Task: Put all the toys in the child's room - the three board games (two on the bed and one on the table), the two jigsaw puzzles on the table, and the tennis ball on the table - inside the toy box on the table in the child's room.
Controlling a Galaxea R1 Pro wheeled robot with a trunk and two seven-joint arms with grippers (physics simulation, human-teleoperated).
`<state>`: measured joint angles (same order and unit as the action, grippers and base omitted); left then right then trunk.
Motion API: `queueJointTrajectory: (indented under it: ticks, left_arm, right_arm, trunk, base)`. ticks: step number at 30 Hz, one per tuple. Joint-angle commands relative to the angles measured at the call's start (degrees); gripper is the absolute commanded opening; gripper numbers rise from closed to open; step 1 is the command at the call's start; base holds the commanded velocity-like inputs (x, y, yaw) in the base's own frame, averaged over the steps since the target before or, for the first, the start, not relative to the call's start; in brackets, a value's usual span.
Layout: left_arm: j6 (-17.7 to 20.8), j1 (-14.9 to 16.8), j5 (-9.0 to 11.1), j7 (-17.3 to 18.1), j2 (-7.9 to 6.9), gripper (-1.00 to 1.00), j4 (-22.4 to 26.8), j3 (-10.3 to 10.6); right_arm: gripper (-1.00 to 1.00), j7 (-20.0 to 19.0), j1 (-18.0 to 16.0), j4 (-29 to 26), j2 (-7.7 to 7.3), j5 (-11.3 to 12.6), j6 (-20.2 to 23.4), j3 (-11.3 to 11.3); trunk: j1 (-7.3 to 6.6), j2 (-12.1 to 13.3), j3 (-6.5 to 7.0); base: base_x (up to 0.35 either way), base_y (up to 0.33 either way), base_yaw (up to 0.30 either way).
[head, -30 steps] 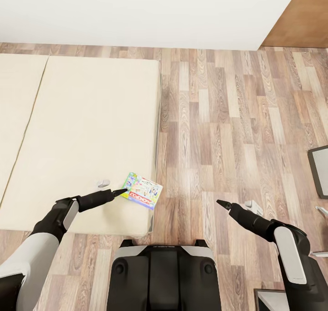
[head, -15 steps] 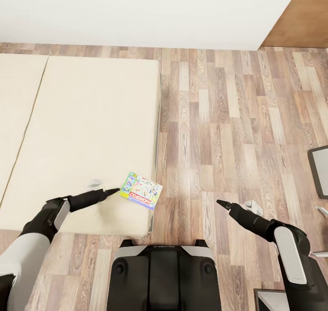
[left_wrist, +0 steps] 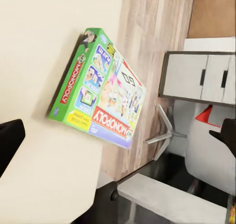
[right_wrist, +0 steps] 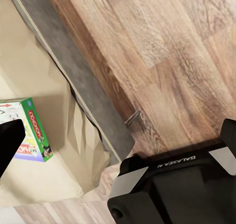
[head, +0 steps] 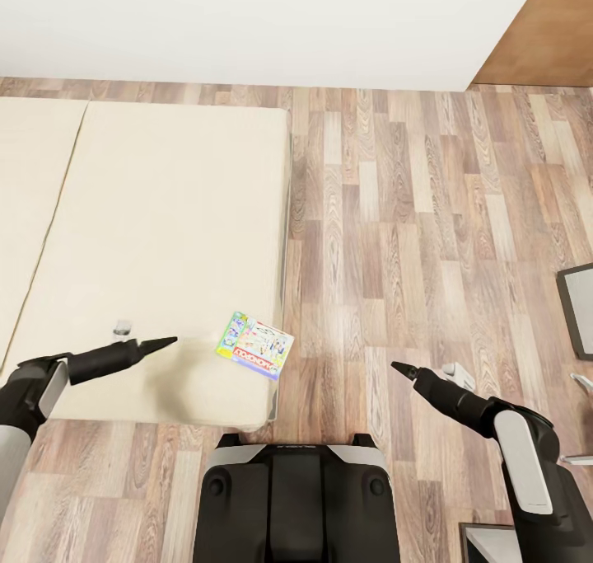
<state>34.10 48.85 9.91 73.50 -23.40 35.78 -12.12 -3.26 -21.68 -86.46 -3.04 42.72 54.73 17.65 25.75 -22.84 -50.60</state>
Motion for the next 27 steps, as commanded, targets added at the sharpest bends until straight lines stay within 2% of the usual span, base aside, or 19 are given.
queueJointTrajectory:
  ticks: [1,8,10,14,17,20,27]
  left_arm:
    - [0.6,0.0,0.2,1.0,-0.08,1.0,0.0,0.0]
    - [1.1,-0.2,0.0,5.7,-0.43,1.0,0.0,0.0]
    - [2.6,-0.4,-0.1,8.2,-0.46,1.0,0.0,0.0]
    - [3.3,-0.6,-0.1,8.9,-0.7,1.0,0.0,0.0]
    - [4.2,-1.7,0.0,9.1,-1.9,1.0,-0.1,0.0]
    - [4.6,-2.9,0.1,9.1,-2.49,1.0,-0.1,-0.3]
    - [5.3,-3.9,-0.1,8.6,-3.1,1.0,0.1,-2.2]
  right_arm:
    - [1.0,-0.3,0.0,0.0,0.01,-0.2,0.3,0.1]
    - [1.0,-0.3,0.0,-0.1,-0.28,0.0,0.4,0.3]
    - [1.0,-0.3,0.0,-0.2,-0.5,0.1,0.4,0.4]
    - [1.0,-0.3,0.0,-0.2,-0.48,0.2,0.5,0.3]
    - [1.0,-0.3,0.0,-0.1,-0.51,0.2,0.5,0.3]
    - [1.0,-0.3,0.0,-0.1,-0.5,0.2,0.4,0.3]
    - [1.0,-0.5,0.0,-0.1,-0.53,0.2,0.5,0.4]
  trunk:
    - [0.03,-0.1,-0.06]
    - [0.03,-0.1,-0.06]
    - [0.03,-0.1,-0.06]
    - [0.03,-0.1,-0.06]
    - [0.03,-0.1,-0.06]
    - [0.03,-0.1,-0.06]
    - [0.03,-0.1,-0.06]
  base:
    - [0.0,0.0,0.0]
    - [0.0,0.0,0.0]
    - [0.0,0.0,0.0]
    - [0.0,0.0,0.0]
    - [0.0,0.0,0.0]
    - [0.0,0.0,0.0]
    - [0.0,0.0,0.0]
